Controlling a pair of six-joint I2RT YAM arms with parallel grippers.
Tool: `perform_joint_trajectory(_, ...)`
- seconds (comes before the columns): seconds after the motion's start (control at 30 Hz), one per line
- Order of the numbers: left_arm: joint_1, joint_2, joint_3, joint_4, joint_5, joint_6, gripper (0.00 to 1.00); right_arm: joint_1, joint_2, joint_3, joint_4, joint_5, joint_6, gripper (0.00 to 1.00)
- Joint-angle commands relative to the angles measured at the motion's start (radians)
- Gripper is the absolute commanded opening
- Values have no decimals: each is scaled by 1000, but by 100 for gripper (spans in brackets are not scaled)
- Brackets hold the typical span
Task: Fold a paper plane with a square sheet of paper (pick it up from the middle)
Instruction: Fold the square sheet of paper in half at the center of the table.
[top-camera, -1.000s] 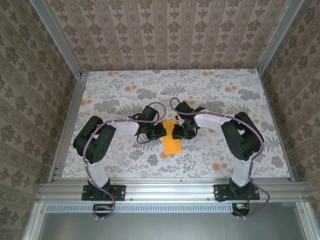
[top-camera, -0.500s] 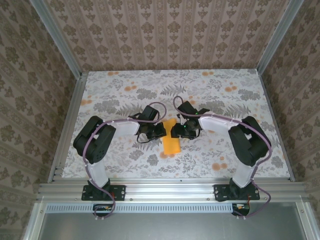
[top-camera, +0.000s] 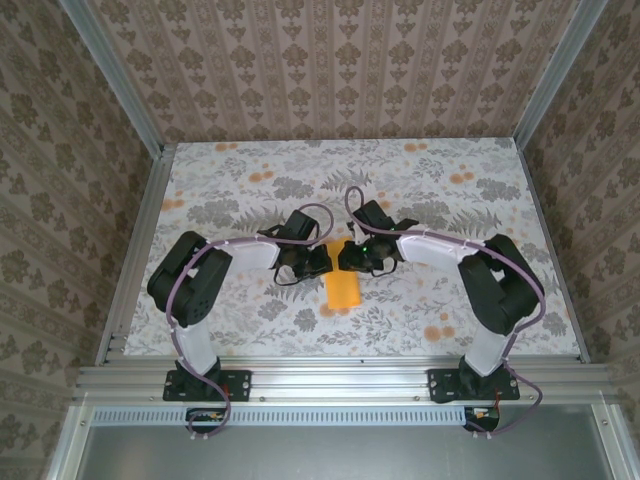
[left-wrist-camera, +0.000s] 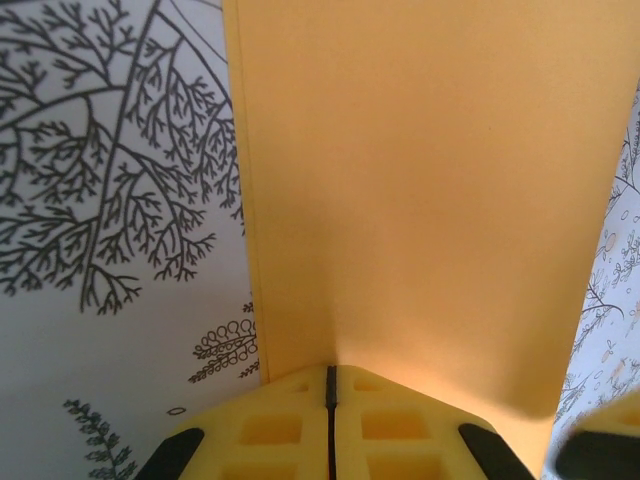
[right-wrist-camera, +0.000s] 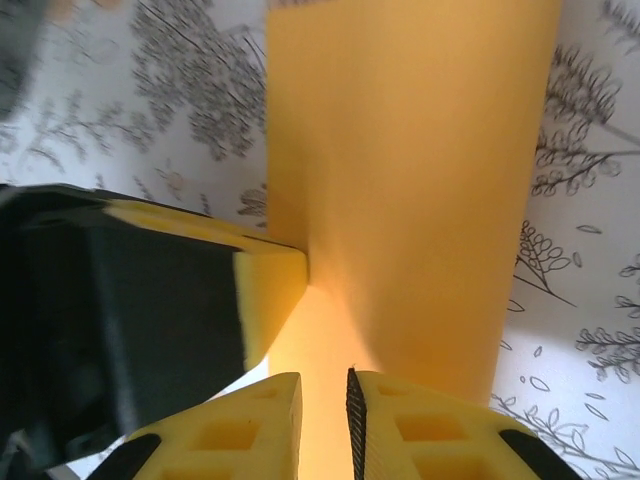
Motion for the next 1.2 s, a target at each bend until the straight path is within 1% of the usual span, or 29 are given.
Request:
perform_joint_trajectory(0.0,-4,47,-12,-95,-53,17,7,2,44,30,-16,-32,-1,22)
perform_joint_trajectory(0.13,-5,53,-9,-122,-66,26,7,-17,56,6,-8,-45,-7,22)
perform_joint_trajectory(0.33,-4,64,-2,-165,-90,48,7,-79,63,-88,84,-104,4,22)
perform_joint_trajectory(0.47,-5,71,-4,-170,-94,52,6,-92,100,-115,96,-94,1,21)
perform_joint_trajectory(0.57,-5,73,-5,-169,-96,53,6,-106,86,-126,107,-95,15,21)
perform_joint_trajectory(0.7,-5,72,-4,-170,-95,56,6,-106,1,-104,99,-118,18,20)
perform_joint_trajectory(0.8,-8,73,1,-172,-91,62,6,-98,-15,-73,104,-159,23,21)
perform_joint_trajectory(1.0,-13,82,18,-177,-87,65,6,-90,75,-15,104,-167,29,21)
perform_joint_trajectory(1.17,-16,89,25,-189,-91,69,6,-106,134,-10,113,-147,36,20)
